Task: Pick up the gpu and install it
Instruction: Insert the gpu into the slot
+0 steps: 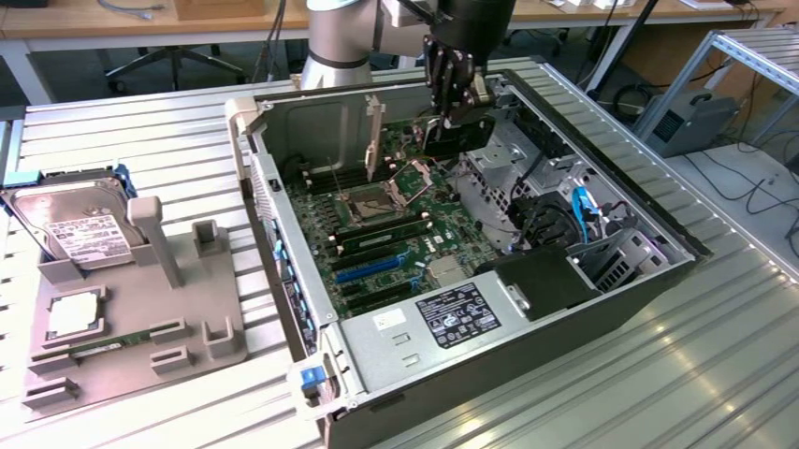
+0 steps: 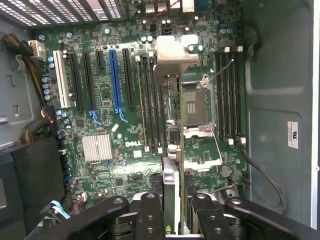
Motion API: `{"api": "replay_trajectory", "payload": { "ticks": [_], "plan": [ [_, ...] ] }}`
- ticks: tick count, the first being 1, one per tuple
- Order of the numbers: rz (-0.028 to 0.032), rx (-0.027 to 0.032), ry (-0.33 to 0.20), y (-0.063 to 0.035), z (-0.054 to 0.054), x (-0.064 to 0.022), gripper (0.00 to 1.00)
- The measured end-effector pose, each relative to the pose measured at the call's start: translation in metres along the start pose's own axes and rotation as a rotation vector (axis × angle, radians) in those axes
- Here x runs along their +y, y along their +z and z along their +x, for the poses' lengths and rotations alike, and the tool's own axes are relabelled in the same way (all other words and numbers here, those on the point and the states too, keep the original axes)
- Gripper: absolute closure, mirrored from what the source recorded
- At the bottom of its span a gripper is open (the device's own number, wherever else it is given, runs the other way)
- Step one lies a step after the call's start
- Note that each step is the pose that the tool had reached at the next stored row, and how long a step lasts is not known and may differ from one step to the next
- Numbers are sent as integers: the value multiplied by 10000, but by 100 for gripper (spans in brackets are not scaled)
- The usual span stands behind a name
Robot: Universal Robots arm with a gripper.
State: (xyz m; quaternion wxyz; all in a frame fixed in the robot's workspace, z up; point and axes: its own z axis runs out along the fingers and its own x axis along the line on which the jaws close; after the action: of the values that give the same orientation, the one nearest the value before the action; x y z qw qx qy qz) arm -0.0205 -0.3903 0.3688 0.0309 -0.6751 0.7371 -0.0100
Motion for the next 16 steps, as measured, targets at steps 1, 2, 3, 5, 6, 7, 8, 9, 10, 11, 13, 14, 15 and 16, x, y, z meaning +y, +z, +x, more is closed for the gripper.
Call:
{"api": "replay_trajectory", "payload": {
  "ticks": [1,2,3,5,6,7,8,9,10,11,13,14,15,16],
  "plan": [
    [-1,-2,-28,0,0,0,73],
    [-2,-4,-58,0,0,0,73],
    [-3,-5,-86,0,0,0,73],
    [-5,-9,-143,1,0,0,73],
    [-6,-11,-179,1,0,0,73],
    [-7,-12,-204,1,0,0,73],
    [-8,-14,-237,1,0,0,73],
    [-9,-16,-268,1,0,0,73],
    [-10,-17,-297,1,0,0,73],
    [-10,-19,-327,1,0,0,73],
    [-13,-22,-386,1,0,0,73],
    [-13,-24,-418,1,0,0,73],
    [-15,-26,-448,2,0,0,73],
    [-15,-28,-482,2,0,0,73]
  ]
}}
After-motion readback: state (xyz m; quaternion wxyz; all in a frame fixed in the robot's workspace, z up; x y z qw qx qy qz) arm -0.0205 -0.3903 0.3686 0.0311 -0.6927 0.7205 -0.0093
